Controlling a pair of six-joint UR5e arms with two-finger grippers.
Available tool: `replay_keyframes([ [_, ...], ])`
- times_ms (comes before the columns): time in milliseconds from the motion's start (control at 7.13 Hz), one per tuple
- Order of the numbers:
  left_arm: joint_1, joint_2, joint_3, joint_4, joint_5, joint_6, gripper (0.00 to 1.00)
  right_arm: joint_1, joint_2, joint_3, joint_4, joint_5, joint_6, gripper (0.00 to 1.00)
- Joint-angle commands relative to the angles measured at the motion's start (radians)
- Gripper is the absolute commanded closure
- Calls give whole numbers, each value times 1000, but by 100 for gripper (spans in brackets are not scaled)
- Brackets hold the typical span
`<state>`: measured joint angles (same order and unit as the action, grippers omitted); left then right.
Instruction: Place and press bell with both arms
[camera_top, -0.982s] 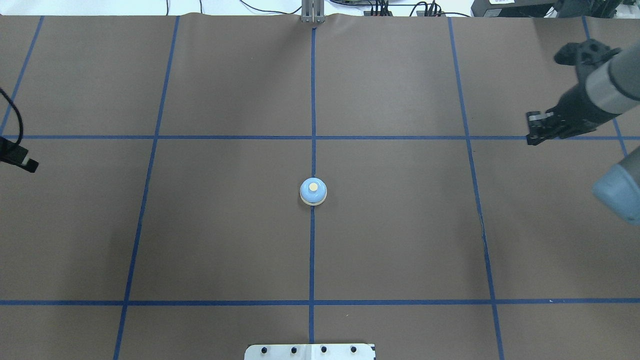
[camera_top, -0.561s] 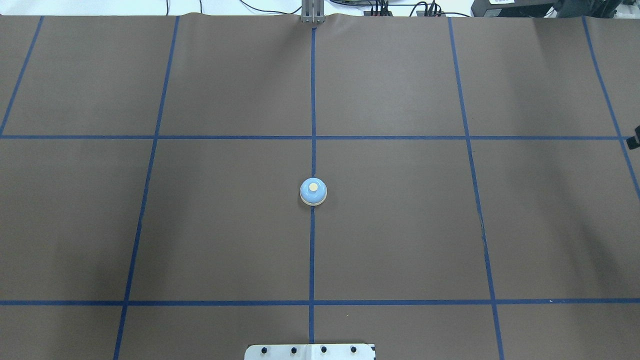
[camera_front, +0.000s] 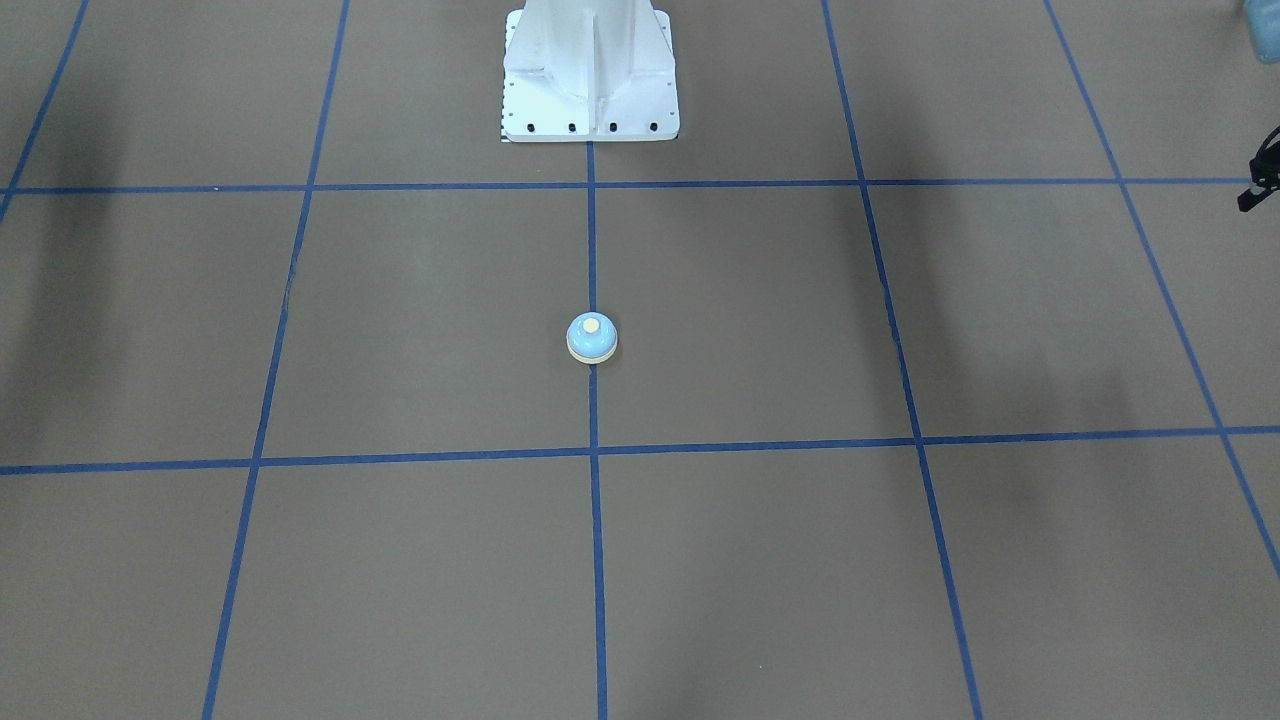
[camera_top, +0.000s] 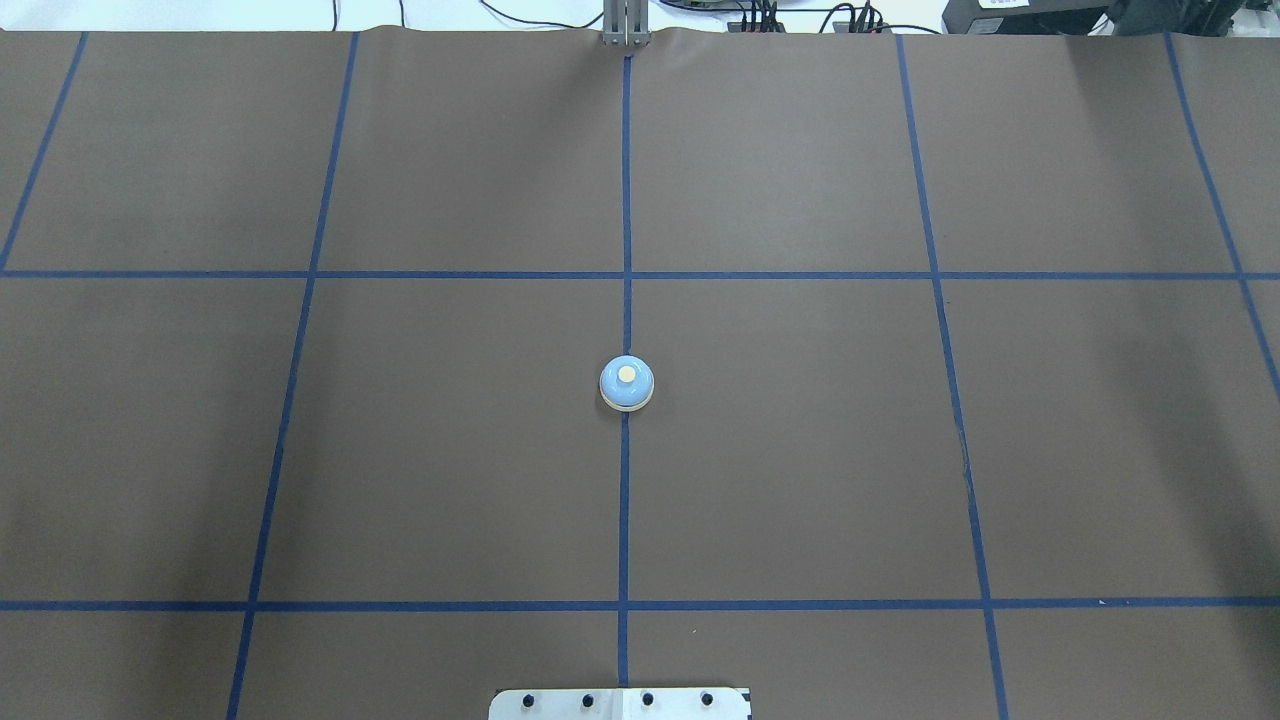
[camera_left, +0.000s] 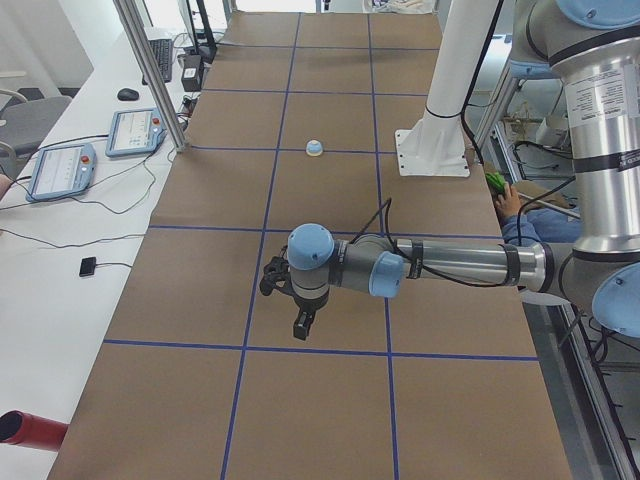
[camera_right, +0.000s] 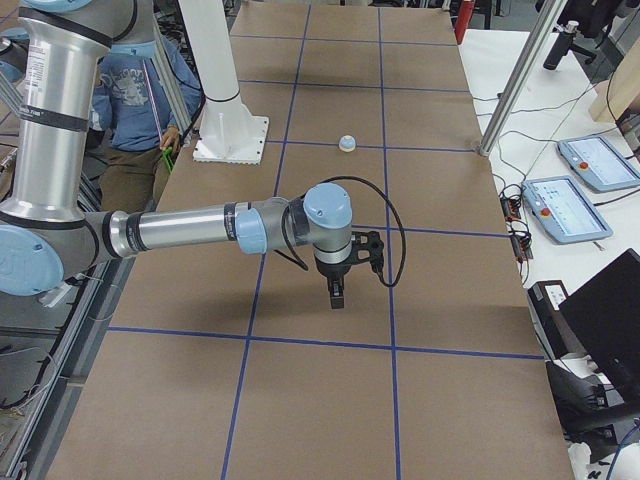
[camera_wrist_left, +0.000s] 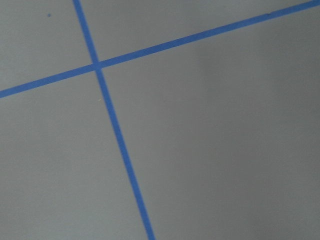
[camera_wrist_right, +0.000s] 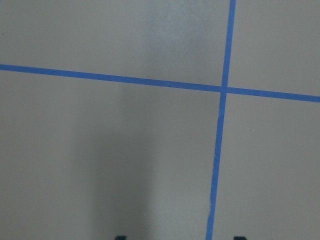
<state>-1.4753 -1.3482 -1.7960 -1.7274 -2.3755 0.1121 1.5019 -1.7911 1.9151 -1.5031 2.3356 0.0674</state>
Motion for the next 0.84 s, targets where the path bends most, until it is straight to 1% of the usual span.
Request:
replay_keyframes([
  [0,-16,-5,21,15,8,8,1,12,-2,-34,-2,-7,-64,0],
  [140,-17,-43,17,117,13,8,1,-1,2,-41,-21,-13,-64,0],
  [280,-29,-76,18,191,15,9,1,-14,33,-48,-60,-13,-64,0],
  [421,-31,-84,20,213,15,9,1,-40,86,-54,-124,-16,-66,0],
  [561,-31,-85,20,221,12,8,1,-43,97,-54,-144,-18,-66,0],
  [701,-33,-110,17,288,10,9,1,-42,98,-62,-146,-22,-107,0],
])
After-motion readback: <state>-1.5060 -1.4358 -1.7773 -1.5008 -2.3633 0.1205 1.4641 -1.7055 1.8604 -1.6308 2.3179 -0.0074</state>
